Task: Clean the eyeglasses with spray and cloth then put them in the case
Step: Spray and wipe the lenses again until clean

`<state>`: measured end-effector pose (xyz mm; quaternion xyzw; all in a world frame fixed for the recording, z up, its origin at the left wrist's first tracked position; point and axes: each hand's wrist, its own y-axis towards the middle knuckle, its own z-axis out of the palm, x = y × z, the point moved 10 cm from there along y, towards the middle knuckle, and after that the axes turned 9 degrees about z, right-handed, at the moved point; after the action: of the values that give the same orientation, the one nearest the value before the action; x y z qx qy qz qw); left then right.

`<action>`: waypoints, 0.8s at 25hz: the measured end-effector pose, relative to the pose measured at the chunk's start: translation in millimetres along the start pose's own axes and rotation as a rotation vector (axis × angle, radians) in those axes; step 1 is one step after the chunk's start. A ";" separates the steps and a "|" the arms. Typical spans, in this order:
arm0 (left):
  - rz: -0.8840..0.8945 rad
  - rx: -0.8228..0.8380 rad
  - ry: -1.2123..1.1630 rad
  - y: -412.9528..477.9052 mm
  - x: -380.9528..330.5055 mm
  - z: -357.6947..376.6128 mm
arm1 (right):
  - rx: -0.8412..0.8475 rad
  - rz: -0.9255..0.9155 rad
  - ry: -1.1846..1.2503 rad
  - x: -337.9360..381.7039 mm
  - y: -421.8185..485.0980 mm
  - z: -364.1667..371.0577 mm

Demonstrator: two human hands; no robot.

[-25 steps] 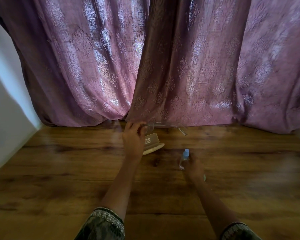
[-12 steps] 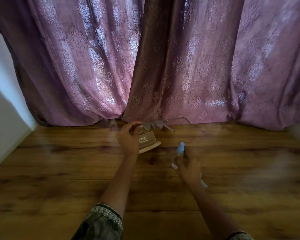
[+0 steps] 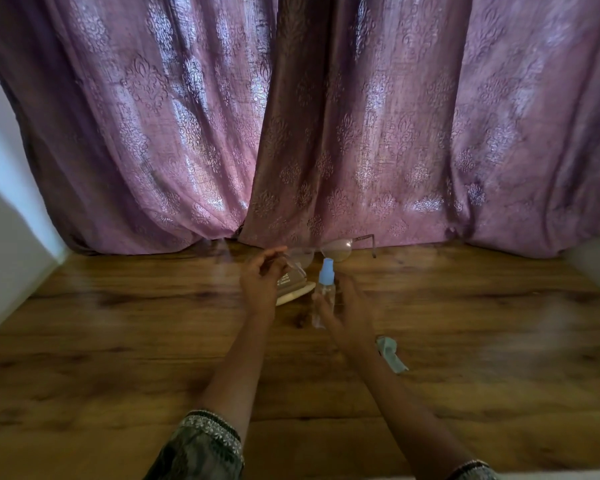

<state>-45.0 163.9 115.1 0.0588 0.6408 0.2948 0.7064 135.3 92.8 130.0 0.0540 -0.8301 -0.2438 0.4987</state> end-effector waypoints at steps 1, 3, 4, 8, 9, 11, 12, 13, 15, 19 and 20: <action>0.003 0.006 -0.003 -0.8 -0.2 0.8 | 0.005 -0.007 0.002 5.2 0.4 -0.6; -0.012 0.018 -0.031 -2.2 0.7 2.9 | 0.012 -0.012 0.013 11.8 1.0 -1.2; -0.020 0.021 -0.044 -2.5 1.6 3.4 | 0.022 -0.009 0.030 13.7 1.0 -0.4; -0.028 0.036 -0.059 -3.7 2.7 6.1 | 0.047 0.030 0.021 15.2 -1.9 4.0; -0.033 0.033 -0.061 -4.6 2.5 5.9 | 0.052 0.048 0.015 14.8 -2.9 4.6; -0.038 0.023 -0.068 -6.7 0.0 5.3 | 0.081 0.085 0.036 15.9 -4.2 5.5; -0.037 0.024 -0.071 -7.5 -1.6 5.7 | 0.097 0.096 0.045 17.8 -5.2 6.0; -0.035 0.028 -0.074 -8.4 -2.8 6.1 | 0.106 0.094 0.050 20.8 -6.0 6.1; -0.031 0.033 -0.085 -9.9 -4.4 7.0 | 0.101 0.058 0.045 28.0 -5.6 5.4; -0.013 0.038 -0.080 -11.8 -8.7 7.2 | 0.095 0.030 -0.054 32.4 1.6 11.9; -0.011 0.043 -0.081 -12.5 -10.1 7.5 | 0.112 0.050 -0.074 32.5 2.2 13.7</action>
<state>-33.7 150.9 119.4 0.0824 0.6183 0.2746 0.7318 107.7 88.7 151.8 0.0521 -0.8614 -0.1861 0.4698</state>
